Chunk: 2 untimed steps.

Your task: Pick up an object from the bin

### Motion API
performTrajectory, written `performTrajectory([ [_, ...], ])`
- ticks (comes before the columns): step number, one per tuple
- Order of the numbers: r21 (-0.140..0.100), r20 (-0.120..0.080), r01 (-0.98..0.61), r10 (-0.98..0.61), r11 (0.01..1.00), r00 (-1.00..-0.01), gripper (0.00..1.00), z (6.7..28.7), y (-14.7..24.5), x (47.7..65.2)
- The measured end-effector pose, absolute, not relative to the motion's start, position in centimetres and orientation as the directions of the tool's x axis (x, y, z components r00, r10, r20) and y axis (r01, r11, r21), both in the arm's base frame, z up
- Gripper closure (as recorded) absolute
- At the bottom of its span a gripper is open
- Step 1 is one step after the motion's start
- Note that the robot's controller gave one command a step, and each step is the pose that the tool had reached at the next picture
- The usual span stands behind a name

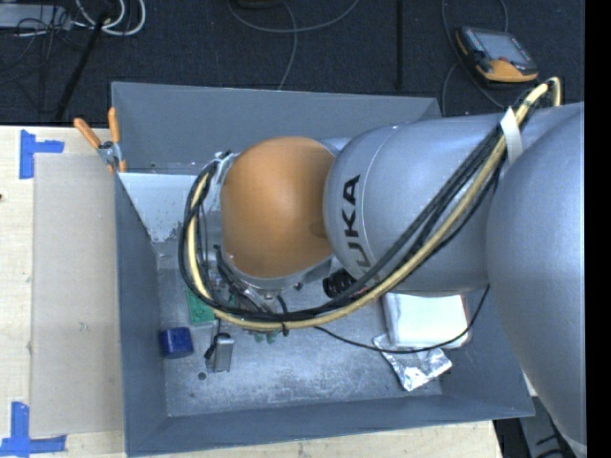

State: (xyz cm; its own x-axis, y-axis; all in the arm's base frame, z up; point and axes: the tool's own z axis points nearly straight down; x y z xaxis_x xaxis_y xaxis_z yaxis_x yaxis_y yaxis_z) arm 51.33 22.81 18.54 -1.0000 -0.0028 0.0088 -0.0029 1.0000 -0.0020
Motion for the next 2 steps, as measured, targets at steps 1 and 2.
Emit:
performTrajectory([
  [1,-0.001,0.006,-0.258,-0.258,0.966,-0.966,0.00,6.60,23.86,54.95],
  [2,0.000,0.003,-0.253,-0.253,0.967,-0.967,1.00,6.90,23.79,55.05],
])
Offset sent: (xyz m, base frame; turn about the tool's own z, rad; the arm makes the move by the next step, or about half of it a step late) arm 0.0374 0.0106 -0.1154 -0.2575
